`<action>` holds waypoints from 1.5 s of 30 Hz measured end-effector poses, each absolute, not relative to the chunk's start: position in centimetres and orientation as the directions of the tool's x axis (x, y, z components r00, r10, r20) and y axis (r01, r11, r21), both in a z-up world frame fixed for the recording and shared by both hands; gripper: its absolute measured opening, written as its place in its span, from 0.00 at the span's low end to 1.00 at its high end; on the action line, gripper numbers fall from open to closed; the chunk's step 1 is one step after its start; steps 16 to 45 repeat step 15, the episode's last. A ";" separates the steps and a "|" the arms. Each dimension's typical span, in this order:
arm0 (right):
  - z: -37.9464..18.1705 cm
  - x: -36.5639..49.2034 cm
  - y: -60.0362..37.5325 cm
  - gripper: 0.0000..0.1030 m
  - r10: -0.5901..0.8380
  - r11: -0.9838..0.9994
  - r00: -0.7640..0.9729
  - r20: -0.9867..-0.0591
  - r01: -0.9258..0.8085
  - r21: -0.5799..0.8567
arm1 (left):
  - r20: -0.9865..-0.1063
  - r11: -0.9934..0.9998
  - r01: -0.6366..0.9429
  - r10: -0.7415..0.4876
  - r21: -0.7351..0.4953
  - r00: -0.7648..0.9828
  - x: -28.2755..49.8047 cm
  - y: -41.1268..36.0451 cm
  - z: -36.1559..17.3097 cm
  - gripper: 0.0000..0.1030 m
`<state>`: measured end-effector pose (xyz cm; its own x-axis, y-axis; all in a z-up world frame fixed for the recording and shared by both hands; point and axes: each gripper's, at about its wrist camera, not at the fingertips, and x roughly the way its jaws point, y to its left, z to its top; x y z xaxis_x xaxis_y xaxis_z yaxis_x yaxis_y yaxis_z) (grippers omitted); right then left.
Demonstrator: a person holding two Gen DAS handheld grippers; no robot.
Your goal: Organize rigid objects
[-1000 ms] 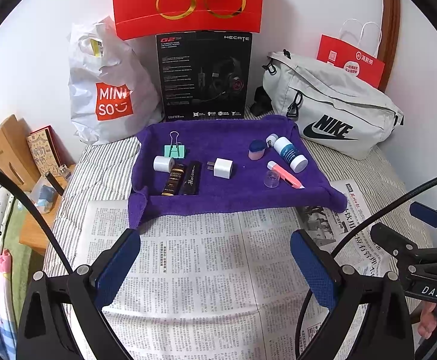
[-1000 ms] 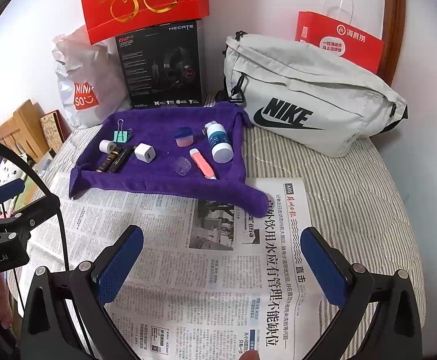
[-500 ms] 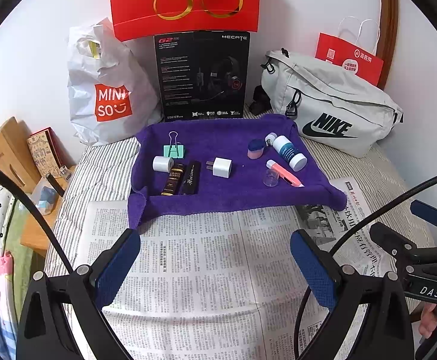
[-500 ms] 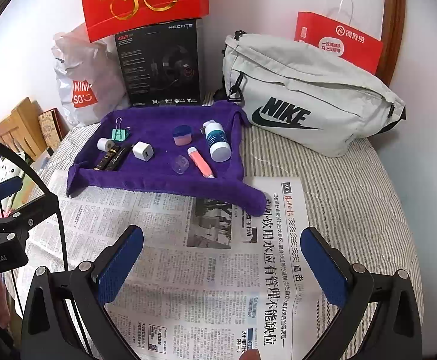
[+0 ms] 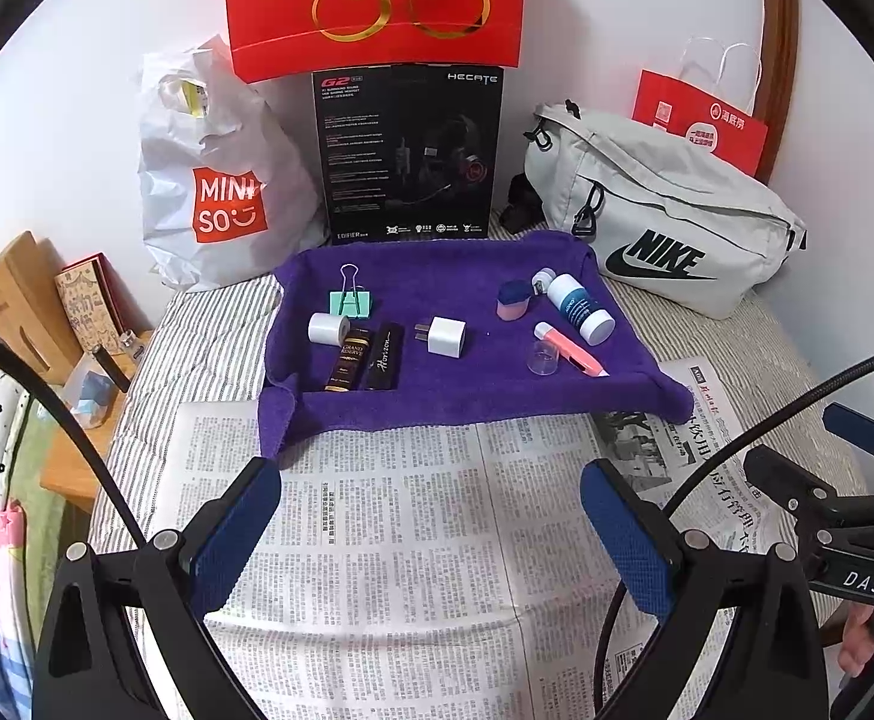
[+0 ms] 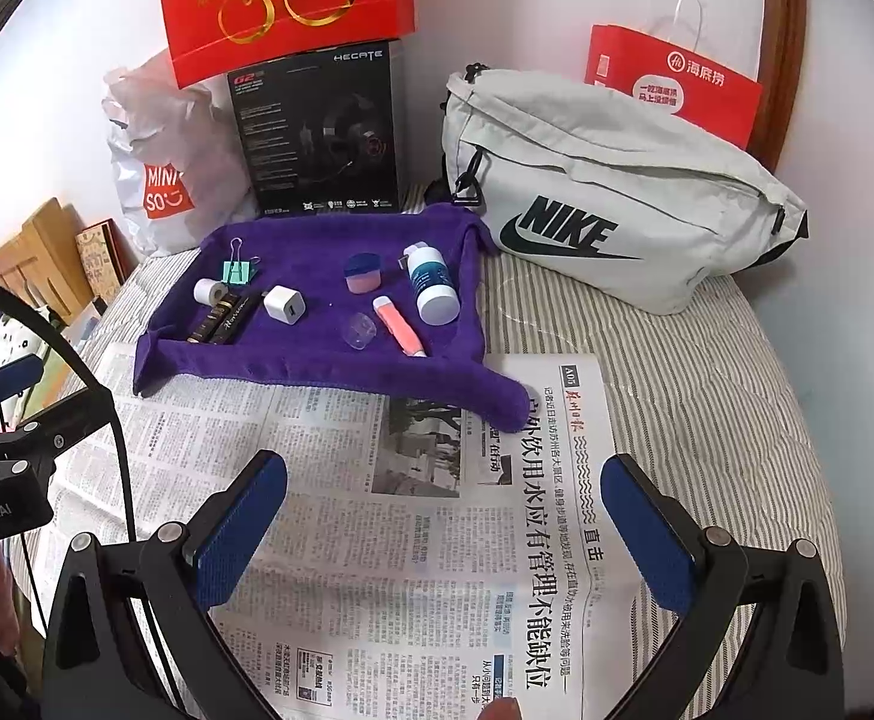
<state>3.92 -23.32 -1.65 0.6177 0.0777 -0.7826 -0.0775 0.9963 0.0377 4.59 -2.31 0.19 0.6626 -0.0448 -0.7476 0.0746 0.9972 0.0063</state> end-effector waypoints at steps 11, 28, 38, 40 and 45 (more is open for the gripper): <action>-1.6 3.8 -23.2 1.00 0.074 0.996 0.618 -0.782 -0.079 0.032 | -0.750 0.998 0.061 -0.037 0.004 0.660 4.5 -2.1 0.1 0.98; -1.7 3.8 -23.1 1.00 0.074 0.996 0.617 -0.783 -0.081 0.030 | -0.746 0.998 0.063 -0.035 0.009 0.665 4.5 -2.1 0.0 0.98; -1.7 3.8 -23.1 1.00 0.074 0.996 0.617 -0.783 -0.081 0.030 | -0.746 0.998 0.063 -0.035 0.009 0.665 4.5 -2.1 0.0 0.98; -1.7 3.8 -23.1 1.00 0.074 0.996 0.617 -0.783 -0.081 0.030 | -0.746 0.998 0.063 -0.035 0.009 0.665 4.5 -2.1 0.0 0.98; -1.7 3.8 -23.1 1.00 0.074 0.996 0.617 -0.783 -0.081 0.030 | -0.746 0.998 0.063 -0.035 0.009 0.665 4.5 -2.1 0.0 0.98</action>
